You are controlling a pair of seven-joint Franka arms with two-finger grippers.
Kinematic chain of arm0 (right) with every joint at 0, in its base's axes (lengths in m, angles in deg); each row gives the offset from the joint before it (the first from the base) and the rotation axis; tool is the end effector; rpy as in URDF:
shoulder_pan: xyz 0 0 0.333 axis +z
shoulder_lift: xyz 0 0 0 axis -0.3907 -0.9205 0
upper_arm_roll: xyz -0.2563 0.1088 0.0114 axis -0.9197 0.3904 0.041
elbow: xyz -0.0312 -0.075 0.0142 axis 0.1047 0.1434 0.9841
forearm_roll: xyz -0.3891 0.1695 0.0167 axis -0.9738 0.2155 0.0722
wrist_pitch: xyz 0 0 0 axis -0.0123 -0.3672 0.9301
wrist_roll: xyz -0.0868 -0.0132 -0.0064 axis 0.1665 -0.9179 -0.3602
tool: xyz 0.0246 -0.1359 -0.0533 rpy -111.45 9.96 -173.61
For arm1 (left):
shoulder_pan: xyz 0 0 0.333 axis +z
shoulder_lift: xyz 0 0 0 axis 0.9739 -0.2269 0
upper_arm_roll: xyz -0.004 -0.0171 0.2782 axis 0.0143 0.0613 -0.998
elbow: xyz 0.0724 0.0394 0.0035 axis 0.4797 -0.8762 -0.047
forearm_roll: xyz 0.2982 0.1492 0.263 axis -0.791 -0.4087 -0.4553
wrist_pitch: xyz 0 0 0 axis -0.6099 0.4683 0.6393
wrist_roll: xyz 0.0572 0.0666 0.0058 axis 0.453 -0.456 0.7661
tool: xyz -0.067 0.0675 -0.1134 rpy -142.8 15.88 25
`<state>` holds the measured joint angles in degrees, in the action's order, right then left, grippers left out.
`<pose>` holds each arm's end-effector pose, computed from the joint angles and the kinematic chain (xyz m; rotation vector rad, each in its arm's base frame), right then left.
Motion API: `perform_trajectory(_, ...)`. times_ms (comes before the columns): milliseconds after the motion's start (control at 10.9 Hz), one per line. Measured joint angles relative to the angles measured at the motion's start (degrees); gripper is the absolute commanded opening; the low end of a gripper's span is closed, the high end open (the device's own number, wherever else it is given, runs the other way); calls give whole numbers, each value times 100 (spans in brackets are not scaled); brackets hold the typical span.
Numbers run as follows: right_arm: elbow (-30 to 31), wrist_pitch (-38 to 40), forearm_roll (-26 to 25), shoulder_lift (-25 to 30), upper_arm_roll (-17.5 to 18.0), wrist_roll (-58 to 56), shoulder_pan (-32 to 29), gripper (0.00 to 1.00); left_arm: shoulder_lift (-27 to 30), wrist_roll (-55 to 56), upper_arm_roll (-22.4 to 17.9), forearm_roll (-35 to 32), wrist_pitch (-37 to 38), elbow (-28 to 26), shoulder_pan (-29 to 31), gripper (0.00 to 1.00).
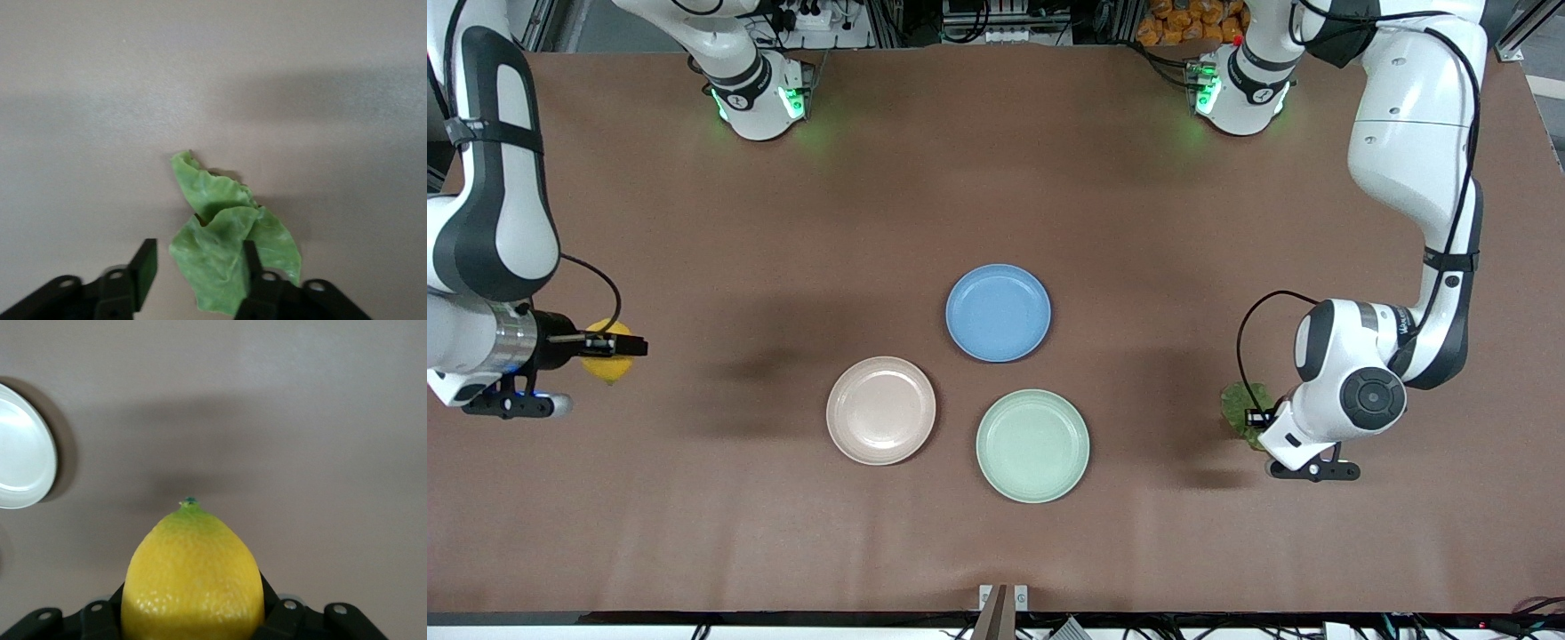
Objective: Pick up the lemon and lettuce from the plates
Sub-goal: 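Lift the lettuce off its plate while the right gripper carries the lemon away, then release the lettuce on the table while the right gripper lowers the lemon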
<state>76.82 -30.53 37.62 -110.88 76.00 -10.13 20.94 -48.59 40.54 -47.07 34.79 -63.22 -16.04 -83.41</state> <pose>0.6561 -0.0499 0.3236 -3.0117 0.1002 0.3247 0.7118 -0.0834 0.1378 -3.0270 0.0649 0.0933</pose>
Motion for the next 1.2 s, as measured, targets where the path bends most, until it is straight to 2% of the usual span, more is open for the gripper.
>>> perform_trajectory(276, 1193, -803, -216, 553, 360, -54, -384, 67, 58, 0, -23, -292, -1, 79, -2, 100)
perform_trajectory(461, 1732, -1183, -495, 698, 552, -83, -543, 67, 228, 0, -23, -389, 70, 135, -5, 100)
perform_trajectory(645, 2227, -1804, -717, 714, 785, -94, -753, 67, 542, 0, -9, -447, 563, 201, -50, 100)
perform_trajectory(1013, 3459, -3535, -746, 724, 842, -165, -942, 67, 1214, 0, 28, -525, 1216, 220, -302, 100)
perform_trajectory(1197, 3861, -4079, -748, 714, 843, -235, -987, 67, 1524, 0, 83, -524, 1532, 222, -301, 100)
